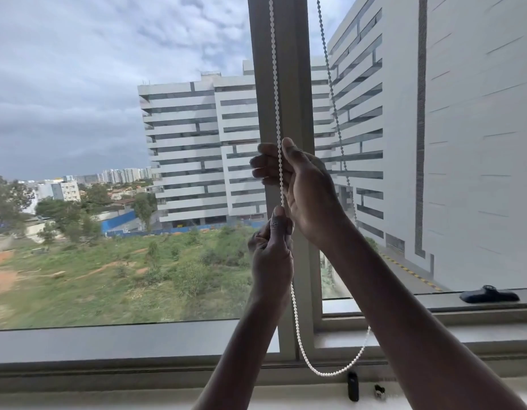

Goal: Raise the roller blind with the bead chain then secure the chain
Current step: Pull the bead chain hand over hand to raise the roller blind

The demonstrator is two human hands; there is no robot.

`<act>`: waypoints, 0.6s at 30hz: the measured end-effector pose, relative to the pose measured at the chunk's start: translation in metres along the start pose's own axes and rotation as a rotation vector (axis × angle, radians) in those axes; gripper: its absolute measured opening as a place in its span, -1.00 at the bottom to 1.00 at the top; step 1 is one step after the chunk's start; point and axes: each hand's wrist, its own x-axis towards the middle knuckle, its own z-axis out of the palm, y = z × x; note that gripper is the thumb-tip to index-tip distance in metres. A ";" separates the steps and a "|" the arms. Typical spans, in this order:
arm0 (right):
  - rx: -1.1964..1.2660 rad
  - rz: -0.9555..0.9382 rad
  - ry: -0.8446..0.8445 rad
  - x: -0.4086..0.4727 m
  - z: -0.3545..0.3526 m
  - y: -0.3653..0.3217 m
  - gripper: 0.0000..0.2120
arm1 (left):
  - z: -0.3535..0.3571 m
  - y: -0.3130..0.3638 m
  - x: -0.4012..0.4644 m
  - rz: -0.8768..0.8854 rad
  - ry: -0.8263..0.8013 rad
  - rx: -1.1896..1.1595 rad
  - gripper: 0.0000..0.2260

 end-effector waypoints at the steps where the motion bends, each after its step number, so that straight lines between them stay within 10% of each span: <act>1: 0.023 0.010 -0.007 0.003 0.002 -0.003 -0.63 | -0.001 -0.002 -0.002 0.006 0.010 0.026 -0.52; 18: 0.190 -0.016 0.112 -0.023 -0.005 0.017 -0.64 | -0.019 -0.031 -0.023 -0.263 -0.136 0.056 -0.51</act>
